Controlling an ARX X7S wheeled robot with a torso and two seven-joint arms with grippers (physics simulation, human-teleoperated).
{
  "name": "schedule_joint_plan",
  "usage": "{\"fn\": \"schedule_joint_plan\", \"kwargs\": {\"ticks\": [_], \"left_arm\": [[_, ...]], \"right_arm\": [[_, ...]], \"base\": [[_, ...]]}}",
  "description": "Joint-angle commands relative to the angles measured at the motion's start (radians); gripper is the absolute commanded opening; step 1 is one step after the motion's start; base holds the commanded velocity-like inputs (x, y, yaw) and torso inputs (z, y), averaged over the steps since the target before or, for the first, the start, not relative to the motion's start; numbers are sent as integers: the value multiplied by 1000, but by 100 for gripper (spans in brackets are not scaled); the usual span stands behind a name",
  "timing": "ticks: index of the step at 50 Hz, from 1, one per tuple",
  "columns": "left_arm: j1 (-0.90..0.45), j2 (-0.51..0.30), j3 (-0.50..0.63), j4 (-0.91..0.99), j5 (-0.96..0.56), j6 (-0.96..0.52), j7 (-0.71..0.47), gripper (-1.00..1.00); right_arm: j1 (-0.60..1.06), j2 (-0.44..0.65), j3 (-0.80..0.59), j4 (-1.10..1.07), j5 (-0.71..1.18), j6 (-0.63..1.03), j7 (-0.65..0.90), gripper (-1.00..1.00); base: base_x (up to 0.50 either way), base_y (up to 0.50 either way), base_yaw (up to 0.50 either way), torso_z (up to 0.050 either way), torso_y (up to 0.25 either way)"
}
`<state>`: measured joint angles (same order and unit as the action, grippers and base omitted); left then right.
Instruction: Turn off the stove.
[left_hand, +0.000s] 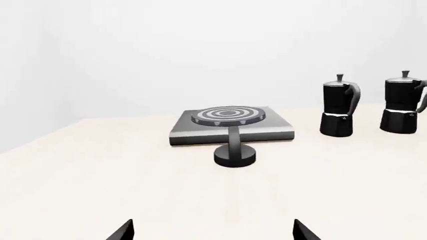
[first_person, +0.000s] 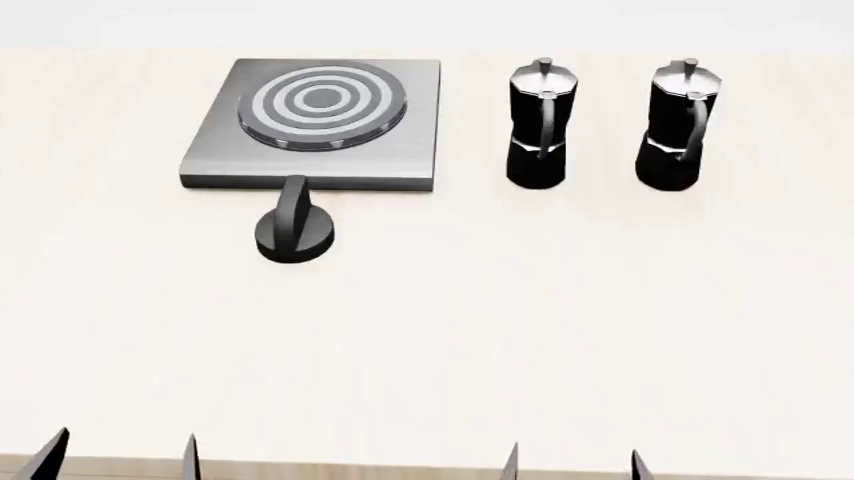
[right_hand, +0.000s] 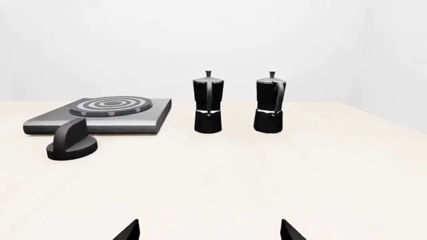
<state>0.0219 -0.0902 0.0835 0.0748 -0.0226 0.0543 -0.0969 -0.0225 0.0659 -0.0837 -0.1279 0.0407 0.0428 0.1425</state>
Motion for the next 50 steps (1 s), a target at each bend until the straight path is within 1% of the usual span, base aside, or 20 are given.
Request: {"fn": "schedule_joint_plan", "kwargs": {"ticks": [1, 12, 15, 16, 25, 27, 28, 34, 37, 50], "left_arm": [[33, -24, 9, 159, -13, -65, -23, 100], [39, -43, -11, 277, -48, -120, -45, 100], [47, -49, -6, 314, -44, -137, -49, 100], [54, -52, -2, 336, -20, -123, -61, 100], [55, -67, -6, 469, -72, -222, -57, 100], [56, -70, -4, 488, -74, -230, -59, 100], [55, -72, -5, 504, -79, -242, -60, 100], [57, -78, -2, 544, -84, -261, -69, 100], [54, -81, -3, 554, -98, -269, -67, 100], [56, -92, -12, 596, -110, -282, -87, 100]], "right_arm": [[-17, 15, -25, -124, -19, 55, 47, 100], [-33, 33, -54, -268, -47, 133, 79, 100], [-37, 39, -60, -300, -56, 148, 86, 100], [-36, 41, -63, -312, -57, 158, 86, 100], [-38, 50, -76, -396, -57, 211, 102, 100], [-42, 46, -65, -412, 3, 208, 81, 100], [-43, 54, -84, -429, -45, 219, 98, 100], [-48, 68, -88, -464, -57, 228, 111, 100], [-48, 64, -81, -482, -19, 242, 103, 100], [-48, 86, -137, -550, -84, 283, 129, 100]], "base": [[0, 0, 0, 0, 0], [0, 0, 0, 0, 0], [0, 0, 0, 0, 0], [0, 0, 0, 0, 0], [0, 0, 0, 0, 0], [0, 0, 0, 0, 0], [0, 0, 0, 0, 0], [0, 0, 0, 0, 0], [0, 0, 0, 0, 0], [0, 0, 0, 0, 0]]}}
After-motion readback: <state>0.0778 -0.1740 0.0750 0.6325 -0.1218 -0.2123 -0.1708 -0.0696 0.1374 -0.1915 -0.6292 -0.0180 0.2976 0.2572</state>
